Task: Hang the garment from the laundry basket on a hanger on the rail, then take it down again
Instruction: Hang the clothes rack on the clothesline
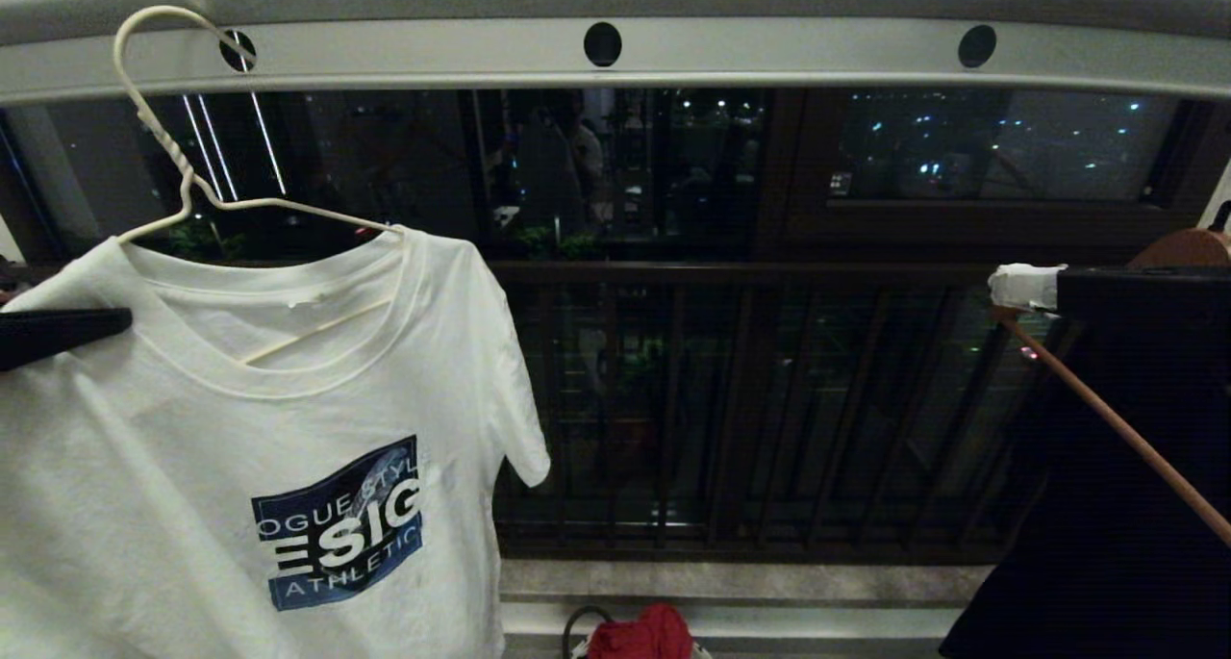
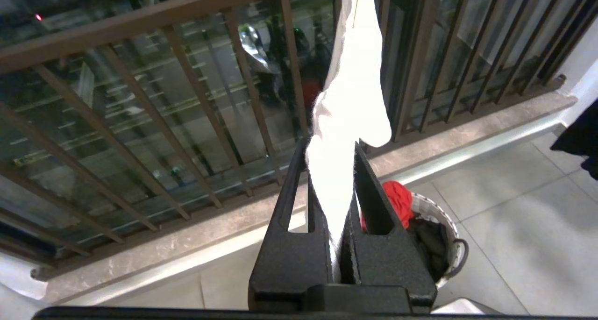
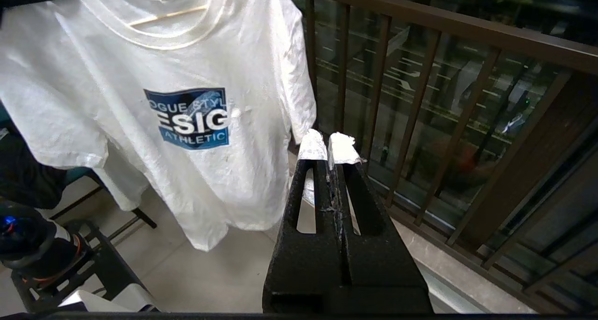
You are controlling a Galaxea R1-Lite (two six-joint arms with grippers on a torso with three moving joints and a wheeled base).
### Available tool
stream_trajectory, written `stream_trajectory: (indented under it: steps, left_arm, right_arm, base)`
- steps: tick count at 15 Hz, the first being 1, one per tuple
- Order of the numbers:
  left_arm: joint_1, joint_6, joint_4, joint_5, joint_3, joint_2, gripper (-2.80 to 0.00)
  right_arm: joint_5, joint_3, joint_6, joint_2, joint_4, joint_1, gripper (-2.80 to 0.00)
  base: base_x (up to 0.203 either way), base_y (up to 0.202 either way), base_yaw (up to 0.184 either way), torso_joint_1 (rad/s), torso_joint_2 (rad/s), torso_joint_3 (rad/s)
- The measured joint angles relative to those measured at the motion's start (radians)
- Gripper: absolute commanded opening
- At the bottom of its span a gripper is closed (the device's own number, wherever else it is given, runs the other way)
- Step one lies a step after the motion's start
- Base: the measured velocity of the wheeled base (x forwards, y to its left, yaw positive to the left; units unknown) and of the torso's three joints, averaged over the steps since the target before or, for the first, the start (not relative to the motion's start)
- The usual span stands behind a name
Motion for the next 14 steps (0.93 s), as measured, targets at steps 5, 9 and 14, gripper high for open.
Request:
stream_trajectory:
  steps: [5,9,14]
  left_arm:
    - [-0.031,0.003,-0.006,0.034,0.012,0.032,-2.8]
    - [-0.033,0.025,-0.007,0.031,0.023,0.036,0.0]
    - [-0.037,0.022,0.001,0.033,0.027,0.0,0.0]
  right_arm:
    - [0.0,0.0,0.0,0.0,0.0,0.0,-2.8]
    - [0.0,-0.002,0.0,0.002,-0.002,0.0,-2.8]
    - [-0.001,-0.005,0.0,0.006,-0.002,0.0,-2.8]
  base:
    - [0.0,0.0,0.0,0.0,0.0,0.0]
    - [0.0,0.0,0.0,0.0,0.0,0.0]
    - [0.0,0.0,0.0,0.0,0.0,0.0]
